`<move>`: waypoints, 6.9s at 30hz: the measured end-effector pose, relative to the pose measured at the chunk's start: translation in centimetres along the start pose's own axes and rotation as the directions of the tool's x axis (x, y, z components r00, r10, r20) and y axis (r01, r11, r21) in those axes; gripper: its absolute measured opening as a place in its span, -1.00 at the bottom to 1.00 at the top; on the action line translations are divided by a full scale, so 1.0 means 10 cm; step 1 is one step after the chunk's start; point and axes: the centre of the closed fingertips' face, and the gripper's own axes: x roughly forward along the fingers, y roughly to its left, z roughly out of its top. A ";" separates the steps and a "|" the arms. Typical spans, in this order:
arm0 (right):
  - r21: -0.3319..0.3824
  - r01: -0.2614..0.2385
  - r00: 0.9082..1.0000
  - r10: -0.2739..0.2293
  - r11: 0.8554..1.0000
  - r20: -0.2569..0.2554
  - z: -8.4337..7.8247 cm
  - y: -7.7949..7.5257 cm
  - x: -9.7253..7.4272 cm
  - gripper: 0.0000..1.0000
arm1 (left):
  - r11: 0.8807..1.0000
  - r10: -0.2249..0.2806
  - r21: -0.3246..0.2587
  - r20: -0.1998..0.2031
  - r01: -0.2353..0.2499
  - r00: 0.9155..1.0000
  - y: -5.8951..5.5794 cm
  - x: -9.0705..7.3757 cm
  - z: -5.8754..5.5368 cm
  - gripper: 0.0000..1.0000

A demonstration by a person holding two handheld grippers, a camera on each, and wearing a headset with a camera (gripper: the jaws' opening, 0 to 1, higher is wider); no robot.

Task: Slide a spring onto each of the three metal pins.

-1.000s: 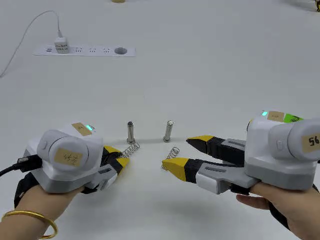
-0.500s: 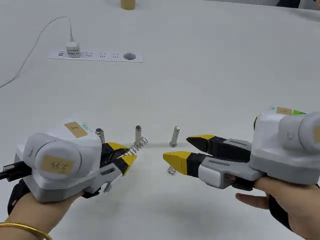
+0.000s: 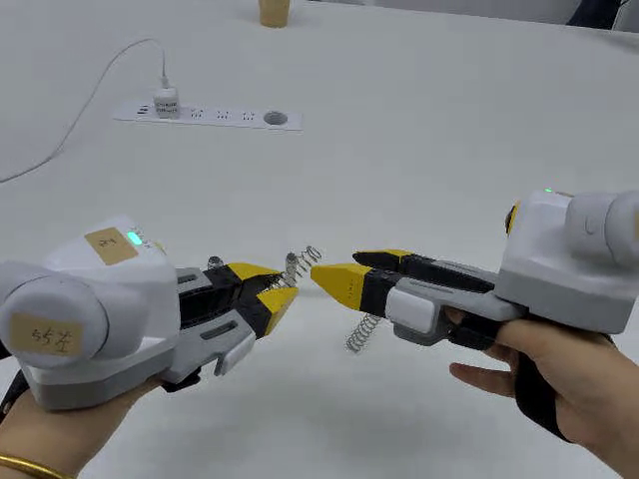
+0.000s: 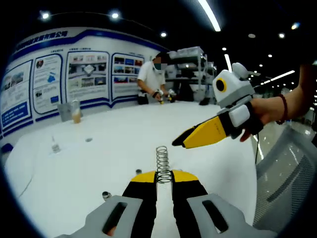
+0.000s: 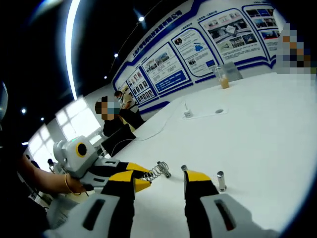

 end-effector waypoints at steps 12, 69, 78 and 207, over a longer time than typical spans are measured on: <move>0.096 -0.055 0.998 0.052 0.994 0.037 0.04 0.15 0.10 -0.38 | 0.999 -0.039 0.024 0.073 0.037 0.997 -0.09 -0.05 0.16 -0.80; -0.221 0.082 0.996 -0.073 0.972 0.050 0.17 -0.22 0.46 -0.77 | 0.998 0.004 -0.054 -0.134 -0.011 0.991 -0.09 -0.10 -0.35 -0.16; -0.241 0.119 0.993 -0.111 0.963 0.045 0.12 -0.33 0.61 -0.77 | 0.996 0.005 -0.082 -0.148 -0.017 0.989 -0.08 -0.11 -0.42 -0.01; -0.282 0.212 0.973 -0.230 0.936 -0.031 -0.08 -0.48 -0.35 -0.16 | 0.999 0.028 -0.014 -0.168 -0.031 0.985 -0.25 0.26 -0.41 0.18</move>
